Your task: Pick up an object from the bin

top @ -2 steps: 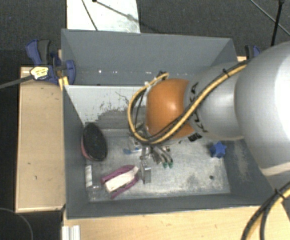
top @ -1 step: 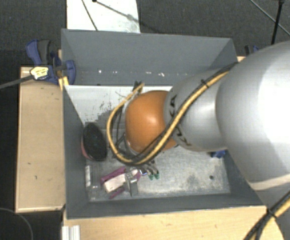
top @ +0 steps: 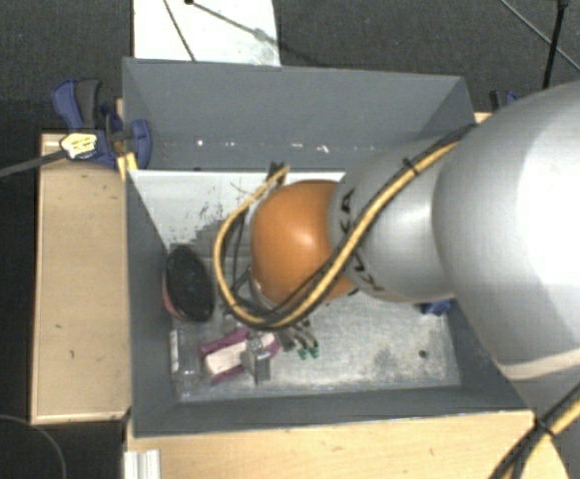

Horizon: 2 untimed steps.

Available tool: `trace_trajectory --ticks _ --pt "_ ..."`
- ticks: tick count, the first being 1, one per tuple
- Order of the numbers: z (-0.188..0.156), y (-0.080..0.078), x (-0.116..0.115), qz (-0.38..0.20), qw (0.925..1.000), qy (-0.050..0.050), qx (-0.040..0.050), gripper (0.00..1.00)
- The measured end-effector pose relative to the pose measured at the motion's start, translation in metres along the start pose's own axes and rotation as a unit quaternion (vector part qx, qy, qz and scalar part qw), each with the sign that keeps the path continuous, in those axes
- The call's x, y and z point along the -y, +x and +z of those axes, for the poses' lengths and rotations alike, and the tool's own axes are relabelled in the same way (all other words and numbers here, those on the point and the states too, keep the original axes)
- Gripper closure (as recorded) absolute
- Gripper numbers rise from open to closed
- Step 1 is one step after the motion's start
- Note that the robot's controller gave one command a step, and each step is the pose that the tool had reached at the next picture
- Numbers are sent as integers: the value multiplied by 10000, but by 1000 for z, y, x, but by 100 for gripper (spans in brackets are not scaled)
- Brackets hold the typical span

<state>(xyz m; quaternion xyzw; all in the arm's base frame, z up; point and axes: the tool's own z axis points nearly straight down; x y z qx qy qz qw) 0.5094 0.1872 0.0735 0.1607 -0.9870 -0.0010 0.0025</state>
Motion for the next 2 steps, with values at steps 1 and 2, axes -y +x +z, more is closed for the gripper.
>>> trace_trajectory --ticks 1,2 --pt "-82 4 6 -165 9998 14 72 100" --pt "-14 20 1 -1808 9835 14 63 100"
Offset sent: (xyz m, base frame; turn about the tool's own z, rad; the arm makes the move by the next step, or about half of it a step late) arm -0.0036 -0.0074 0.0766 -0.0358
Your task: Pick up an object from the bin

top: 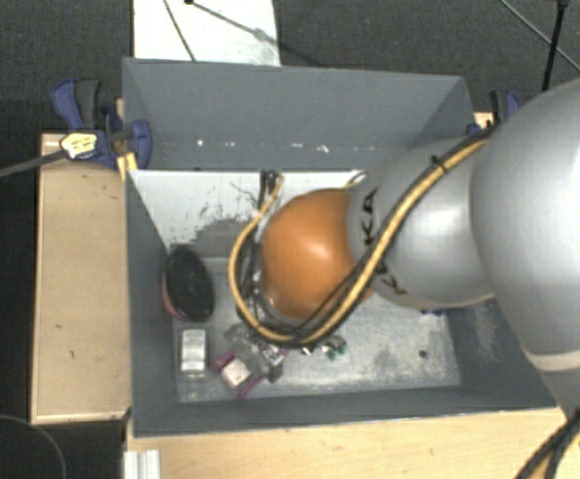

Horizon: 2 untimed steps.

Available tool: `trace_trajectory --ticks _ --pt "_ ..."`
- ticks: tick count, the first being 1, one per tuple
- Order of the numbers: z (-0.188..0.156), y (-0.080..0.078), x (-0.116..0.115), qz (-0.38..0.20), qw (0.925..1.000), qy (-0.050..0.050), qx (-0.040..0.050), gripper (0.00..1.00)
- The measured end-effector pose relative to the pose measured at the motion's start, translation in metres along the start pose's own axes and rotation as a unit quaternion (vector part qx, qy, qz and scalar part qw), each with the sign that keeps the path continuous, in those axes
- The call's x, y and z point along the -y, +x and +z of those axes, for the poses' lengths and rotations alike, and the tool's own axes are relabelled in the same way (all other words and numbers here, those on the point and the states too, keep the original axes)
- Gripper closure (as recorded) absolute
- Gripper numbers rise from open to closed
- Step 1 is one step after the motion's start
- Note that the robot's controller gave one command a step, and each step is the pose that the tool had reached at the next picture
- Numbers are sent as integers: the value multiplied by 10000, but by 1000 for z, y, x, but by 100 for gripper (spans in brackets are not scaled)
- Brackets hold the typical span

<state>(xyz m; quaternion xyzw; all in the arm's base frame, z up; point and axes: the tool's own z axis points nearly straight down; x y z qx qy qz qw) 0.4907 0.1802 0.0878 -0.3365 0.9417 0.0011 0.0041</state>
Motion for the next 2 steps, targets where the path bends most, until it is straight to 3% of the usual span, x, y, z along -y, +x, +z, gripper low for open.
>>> trace_trajectory --ticks 1,2 --pt "1 1 0 7 10000 -4 -18 0" --pt "0 1 0 24 10000 -7 -10 100"
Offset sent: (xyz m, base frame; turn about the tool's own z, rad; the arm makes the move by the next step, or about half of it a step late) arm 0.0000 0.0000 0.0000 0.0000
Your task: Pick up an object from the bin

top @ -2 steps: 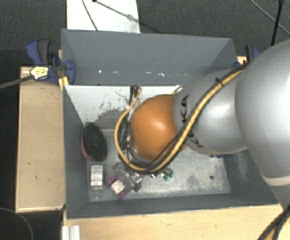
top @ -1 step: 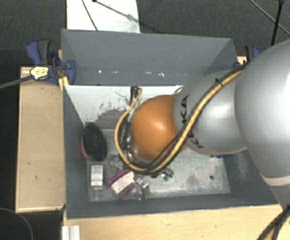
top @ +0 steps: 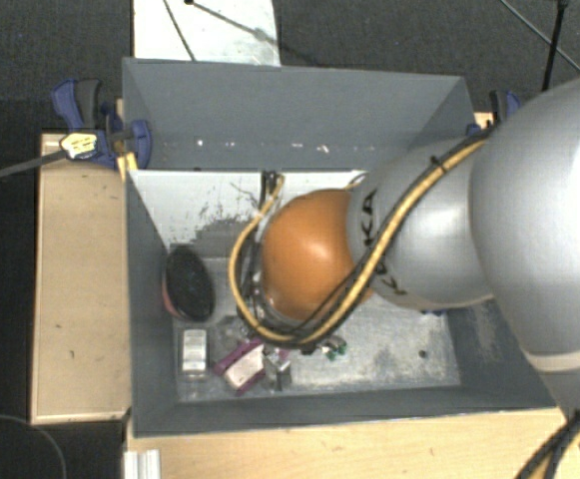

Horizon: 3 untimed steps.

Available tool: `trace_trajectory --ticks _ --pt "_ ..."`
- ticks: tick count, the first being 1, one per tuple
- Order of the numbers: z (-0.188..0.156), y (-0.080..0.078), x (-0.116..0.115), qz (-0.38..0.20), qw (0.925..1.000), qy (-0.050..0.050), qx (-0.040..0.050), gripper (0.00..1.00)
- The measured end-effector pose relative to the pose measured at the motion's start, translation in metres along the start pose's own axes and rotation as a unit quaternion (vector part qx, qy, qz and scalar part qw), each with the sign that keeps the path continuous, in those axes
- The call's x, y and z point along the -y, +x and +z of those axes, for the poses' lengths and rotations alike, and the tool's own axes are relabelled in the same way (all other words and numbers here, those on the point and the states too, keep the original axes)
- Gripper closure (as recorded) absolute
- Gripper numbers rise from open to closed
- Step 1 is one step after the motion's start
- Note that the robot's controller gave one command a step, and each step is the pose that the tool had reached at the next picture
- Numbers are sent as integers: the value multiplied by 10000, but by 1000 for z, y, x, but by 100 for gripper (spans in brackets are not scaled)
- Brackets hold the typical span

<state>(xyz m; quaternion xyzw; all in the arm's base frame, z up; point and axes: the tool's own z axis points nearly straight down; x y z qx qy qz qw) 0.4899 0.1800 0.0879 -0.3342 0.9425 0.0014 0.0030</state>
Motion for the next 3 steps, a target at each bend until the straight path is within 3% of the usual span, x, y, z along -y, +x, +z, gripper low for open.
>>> trace_trajectory --ticks 1,2,3 --pt "-106 -20 13 7 10000 21 25 100" --pt "-84 -39 21 586 9983 6 0 100" --pt "-56 -7 29 1549 9879 6 -36 100"
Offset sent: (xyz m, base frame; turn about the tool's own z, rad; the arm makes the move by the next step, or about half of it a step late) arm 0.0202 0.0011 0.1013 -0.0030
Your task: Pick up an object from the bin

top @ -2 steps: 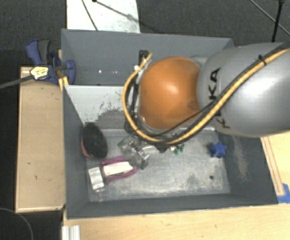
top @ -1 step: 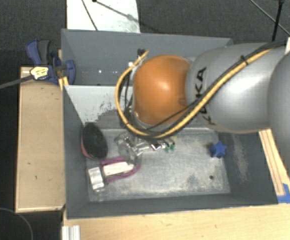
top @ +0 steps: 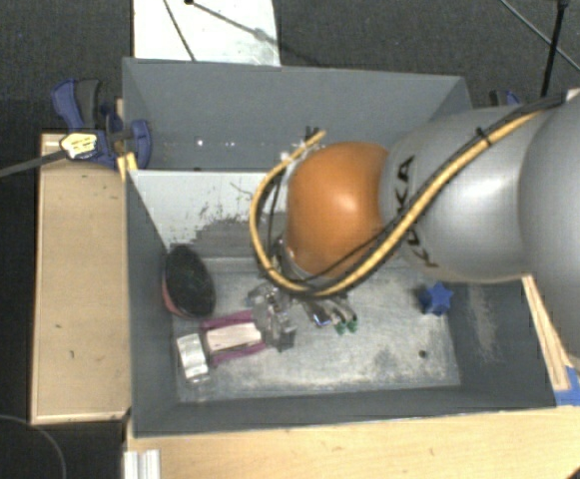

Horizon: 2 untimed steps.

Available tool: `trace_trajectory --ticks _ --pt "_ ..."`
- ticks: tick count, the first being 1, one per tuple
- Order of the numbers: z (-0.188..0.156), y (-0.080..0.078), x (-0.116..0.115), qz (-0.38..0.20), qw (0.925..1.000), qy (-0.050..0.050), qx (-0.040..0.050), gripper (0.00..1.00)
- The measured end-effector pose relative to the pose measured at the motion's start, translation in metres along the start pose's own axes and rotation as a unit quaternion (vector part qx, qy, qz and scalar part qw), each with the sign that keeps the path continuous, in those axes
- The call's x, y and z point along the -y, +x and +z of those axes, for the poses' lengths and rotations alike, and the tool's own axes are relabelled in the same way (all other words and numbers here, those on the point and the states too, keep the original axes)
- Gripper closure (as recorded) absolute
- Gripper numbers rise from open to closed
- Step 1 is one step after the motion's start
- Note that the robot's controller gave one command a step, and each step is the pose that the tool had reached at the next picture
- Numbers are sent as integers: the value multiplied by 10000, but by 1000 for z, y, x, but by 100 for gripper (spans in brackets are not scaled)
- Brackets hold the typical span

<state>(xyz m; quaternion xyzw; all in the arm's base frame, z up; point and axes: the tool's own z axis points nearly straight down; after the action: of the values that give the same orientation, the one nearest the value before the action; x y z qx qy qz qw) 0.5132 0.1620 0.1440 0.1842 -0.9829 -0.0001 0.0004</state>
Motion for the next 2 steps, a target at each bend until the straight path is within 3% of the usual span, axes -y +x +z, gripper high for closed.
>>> trace_trajectory --ticks 1,2 --pt "-1 -1 0 -4 10000 0 12 0" --pt "78 -29 -16 -5 10000 -5 -22 0"
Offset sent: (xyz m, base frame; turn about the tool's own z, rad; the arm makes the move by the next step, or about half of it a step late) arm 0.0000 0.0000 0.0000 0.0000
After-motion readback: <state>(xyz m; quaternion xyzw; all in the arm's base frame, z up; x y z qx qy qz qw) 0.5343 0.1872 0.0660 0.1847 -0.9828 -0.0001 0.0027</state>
